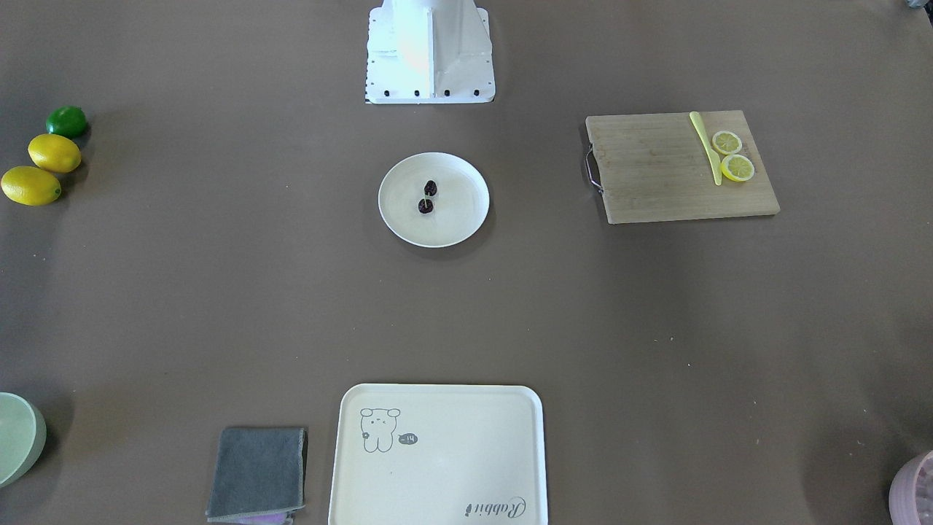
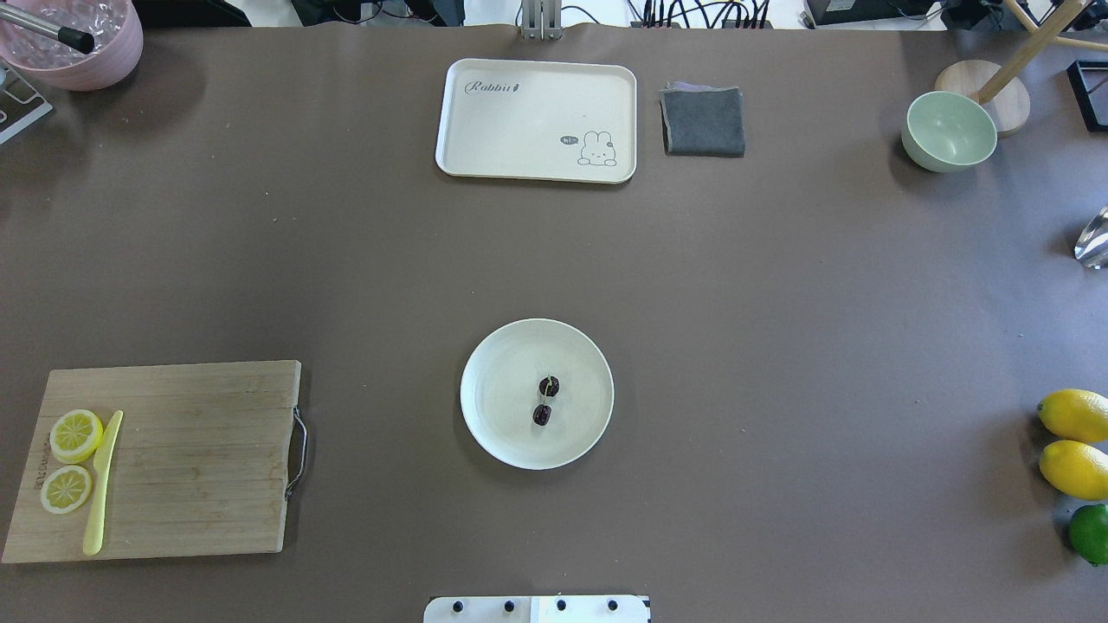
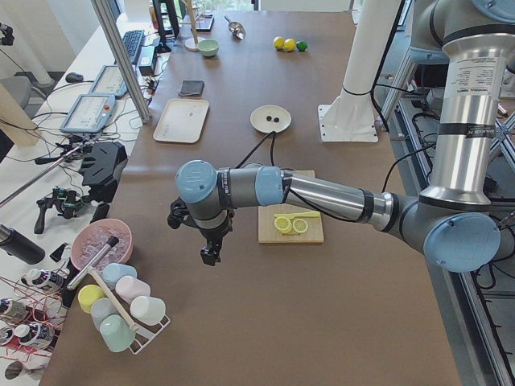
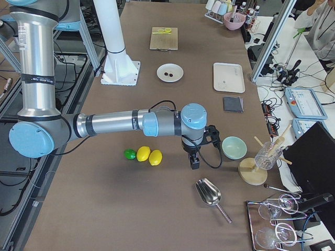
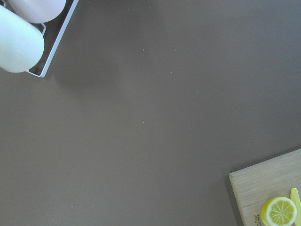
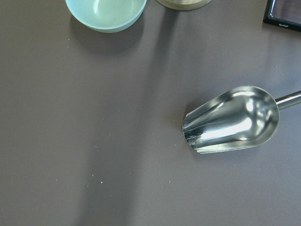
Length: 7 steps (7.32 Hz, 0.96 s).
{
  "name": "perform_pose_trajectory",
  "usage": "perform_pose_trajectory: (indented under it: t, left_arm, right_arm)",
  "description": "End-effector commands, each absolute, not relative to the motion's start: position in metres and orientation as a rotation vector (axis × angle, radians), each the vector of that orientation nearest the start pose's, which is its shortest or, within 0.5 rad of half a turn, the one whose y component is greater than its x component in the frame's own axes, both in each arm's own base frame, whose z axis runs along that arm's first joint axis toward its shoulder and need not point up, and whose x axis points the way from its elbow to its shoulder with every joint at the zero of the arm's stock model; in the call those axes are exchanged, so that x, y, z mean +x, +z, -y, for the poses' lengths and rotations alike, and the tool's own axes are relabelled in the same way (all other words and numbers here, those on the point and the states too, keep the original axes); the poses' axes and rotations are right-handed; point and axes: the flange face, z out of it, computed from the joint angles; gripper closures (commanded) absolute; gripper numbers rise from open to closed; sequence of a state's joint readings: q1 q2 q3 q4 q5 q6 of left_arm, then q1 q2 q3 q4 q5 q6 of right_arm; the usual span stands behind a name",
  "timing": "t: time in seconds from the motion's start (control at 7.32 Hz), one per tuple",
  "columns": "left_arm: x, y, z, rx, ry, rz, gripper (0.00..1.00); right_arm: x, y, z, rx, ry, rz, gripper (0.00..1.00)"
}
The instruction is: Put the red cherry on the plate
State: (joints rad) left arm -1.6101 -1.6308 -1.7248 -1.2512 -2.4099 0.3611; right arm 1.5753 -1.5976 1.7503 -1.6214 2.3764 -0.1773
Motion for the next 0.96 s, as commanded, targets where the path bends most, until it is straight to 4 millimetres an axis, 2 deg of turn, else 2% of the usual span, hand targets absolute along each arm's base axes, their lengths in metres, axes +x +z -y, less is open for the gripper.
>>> perform_pose_trajectory:
  t: [0.0, 0.55, 0.82]
  left_arm:
    - [-0.081, 0.585, 0.501, 0.059, 0.251, -0.836, 0.02]
    - [-0.088, 0.577, 0.502, 0.069, 0.27, -0.744, 0.02]
    - [-0.089, 0.56, 0.495, 0.102, 0.279, -0.739, 0.02]
  right_arm:
    - [0.063, 0.582, 0.486, 0.175, -0.201, 0.798, 0.0]
    - [0.063, 0.581, 0.485, 0.176, -0.198, 0.8, 0.0]
    - [0.063, 0.583, 0.483, 0.175, -0.197, 0.802, 0.0]
